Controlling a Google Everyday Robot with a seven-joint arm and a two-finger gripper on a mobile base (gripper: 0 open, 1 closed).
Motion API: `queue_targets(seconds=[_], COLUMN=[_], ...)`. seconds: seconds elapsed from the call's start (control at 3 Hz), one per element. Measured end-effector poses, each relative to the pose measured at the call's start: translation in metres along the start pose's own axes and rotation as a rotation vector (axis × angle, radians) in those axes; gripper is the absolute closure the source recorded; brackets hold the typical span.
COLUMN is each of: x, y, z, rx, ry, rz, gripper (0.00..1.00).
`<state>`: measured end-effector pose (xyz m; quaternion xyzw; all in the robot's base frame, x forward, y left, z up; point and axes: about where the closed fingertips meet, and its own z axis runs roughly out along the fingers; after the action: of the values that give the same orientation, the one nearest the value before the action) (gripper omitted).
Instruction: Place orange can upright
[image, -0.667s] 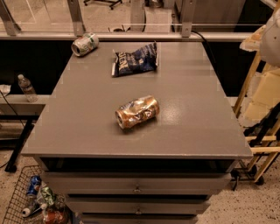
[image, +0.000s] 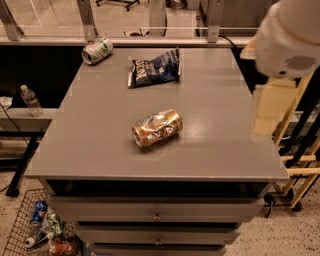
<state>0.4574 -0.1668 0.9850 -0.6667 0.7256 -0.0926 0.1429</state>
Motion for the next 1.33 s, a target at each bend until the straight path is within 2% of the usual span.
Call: queue_targets(seconds=[0.33, 0.67, 1.0, 1.33], x=[-0.060, -0.120, -0.125, -0.149], y=[-0.012, -0.026, -0.028, -0.023], z=[0.033, 0.075, 0.077, 0.086], rx=[-0.043, -0.105, -0.094, -0.091], ry=[0.069, 0.031, 0.029, 0.061], rz=[-0.252, -0.453, -0.457, -0.503], gripper=[0.00, 0.00, 0.00, 0.00])
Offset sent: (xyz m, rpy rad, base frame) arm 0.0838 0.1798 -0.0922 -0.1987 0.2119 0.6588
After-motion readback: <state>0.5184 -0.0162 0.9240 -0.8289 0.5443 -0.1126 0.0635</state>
